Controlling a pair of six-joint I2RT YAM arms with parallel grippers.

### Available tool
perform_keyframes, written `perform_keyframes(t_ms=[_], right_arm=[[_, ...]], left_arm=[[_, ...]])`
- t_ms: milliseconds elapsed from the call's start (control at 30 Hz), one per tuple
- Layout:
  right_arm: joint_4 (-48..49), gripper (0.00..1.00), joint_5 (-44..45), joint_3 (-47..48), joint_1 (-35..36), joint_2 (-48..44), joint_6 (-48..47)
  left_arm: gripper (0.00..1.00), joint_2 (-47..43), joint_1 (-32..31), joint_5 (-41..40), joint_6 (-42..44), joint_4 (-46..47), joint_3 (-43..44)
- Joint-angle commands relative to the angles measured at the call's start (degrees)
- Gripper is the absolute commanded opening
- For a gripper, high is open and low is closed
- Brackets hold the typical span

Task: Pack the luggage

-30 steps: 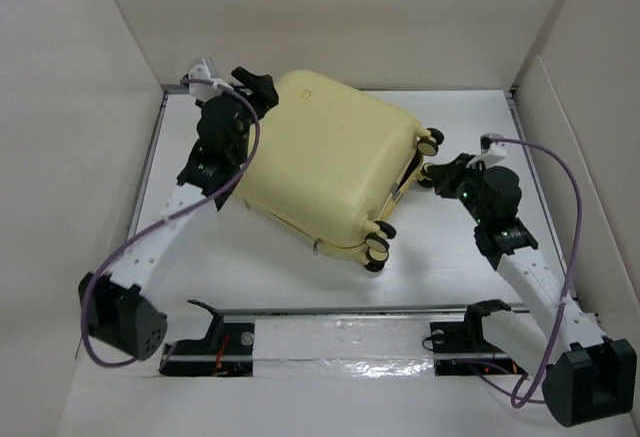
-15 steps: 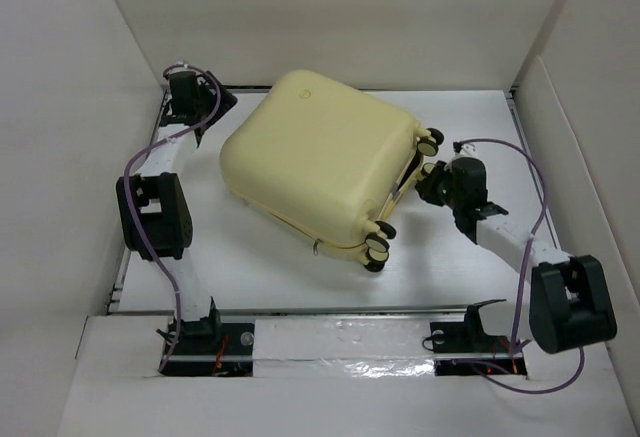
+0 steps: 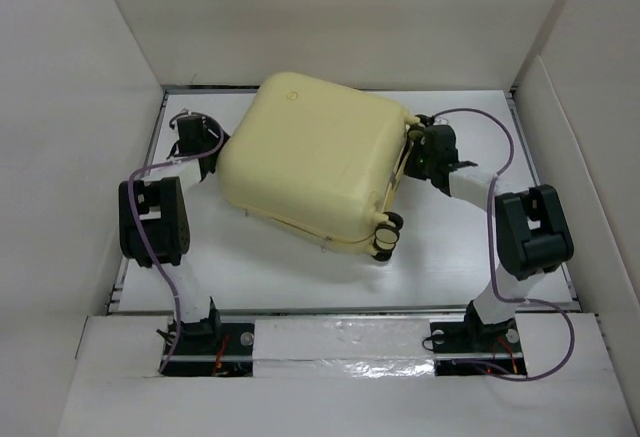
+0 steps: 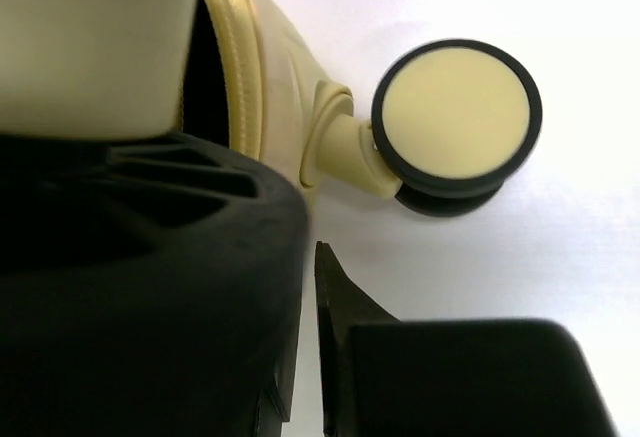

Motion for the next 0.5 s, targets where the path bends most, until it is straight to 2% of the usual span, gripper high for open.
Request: perform_keyframes(t_ms=[0, 33, 100, 133, 167, 200, 233, 267, 300, 367, 400, 467], right_arm=[[4.94, 0.17, -8.05, 12.37, 3.88, 4.64, -1.72], [3.97, 0.18, -8.93, 15.00, 4.58, 6.13, -2.16], [0.20, 0.19, -11.65, 23.52, 5.11, 10.77, -3.56], [0.18, 0.19, -12.88, 23.55, 5.12, 12.63, -4.00], [-1.90, 0.20, -16.28, 32.43, 5.12, 14.48, -4.53], [-1.93, 0.22, -16.32, 35.65, 5.12, 18.41, -5.14], [-6.36, 0.23, -16.32, 38.99, 5.12, 20.63, -5.15], [-9.98, 0.23, -24.59, 42.42, 5.12, 22.91, -6.11], [-11.84, 0.24, -26.67, 49.32, 5.12, 24.94, -6.55], [-16.66, 0.25, -29.66, 55.17, 5.12, 29.69, -7.69], [-16.78, 0.27, -30.46, 57.98, 4.51, 30.31, -7.70], [-15.73, 0.32, -32.30, 58.62, 3.97, 30.23, -6.83]], left_arm=[[0.57, -9.67, -4.36, 0.32, -0.66, 5.17, -8.60], [0.55, -11.62, -4.36, -0.30, -1.27, 6.59, -14.11], [0.53, -16.71, -5.85, -1.44, -2.94, 10.27, -19.32], [0.53, -18.39, -6.55, -2.06, -3.21, 10.82, -23.09], [0.53, -19.80, -8.56, -2.76, -3.30, 11.17, -24.61], [0.53, -22.77, -9.63, -4.42, -3.21, 10.83, -25.58], [0.53, -24.28, -11.12, -5.48, -3.12, 10.57, -27.15], [0.53, -25.60, -12.61, -6.01, -2.78, 10.48, -27.87], [0.53, -28.40, -15.58, -7.93, -1.73, 8.65, -28.13], [0.53, -31.32, -19.11, -10.23, -1.10, 6.97, -29.01], [0.53, -34.29, -20.52, -12.67, -1.01, 6.18, -29.62], [0.53, -37.03, -22.02, -12.44, -1.63, 6.17, -31.91]])
